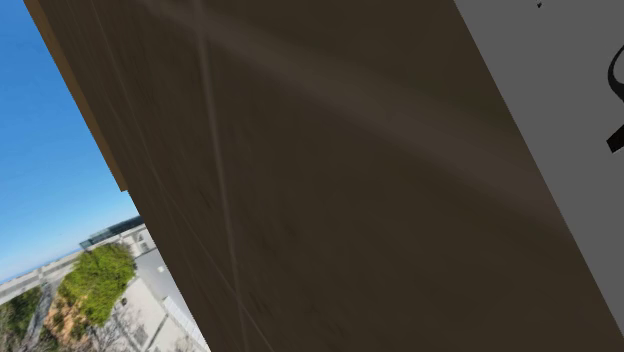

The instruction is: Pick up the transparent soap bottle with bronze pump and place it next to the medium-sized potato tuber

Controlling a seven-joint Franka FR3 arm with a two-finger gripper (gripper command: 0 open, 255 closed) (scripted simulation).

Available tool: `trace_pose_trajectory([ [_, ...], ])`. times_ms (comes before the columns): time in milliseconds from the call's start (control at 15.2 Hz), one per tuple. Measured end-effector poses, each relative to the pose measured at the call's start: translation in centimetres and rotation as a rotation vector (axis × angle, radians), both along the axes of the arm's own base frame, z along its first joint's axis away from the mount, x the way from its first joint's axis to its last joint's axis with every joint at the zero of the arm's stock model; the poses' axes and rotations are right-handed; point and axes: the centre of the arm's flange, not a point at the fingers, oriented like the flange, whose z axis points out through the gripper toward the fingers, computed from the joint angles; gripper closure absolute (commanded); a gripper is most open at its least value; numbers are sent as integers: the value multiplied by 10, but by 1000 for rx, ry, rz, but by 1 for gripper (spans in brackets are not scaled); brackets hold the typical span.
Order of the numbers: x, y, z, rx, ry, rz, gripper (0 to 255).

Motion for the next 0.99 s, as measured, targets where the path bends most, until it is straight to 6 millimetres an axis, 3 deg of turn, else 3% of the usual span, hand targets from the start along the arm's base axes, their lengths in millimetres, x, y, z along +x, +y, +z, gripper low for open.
trace_pose_trajectory([
  [990, 0, 2, -80, 0, 0, 0, 255],
])
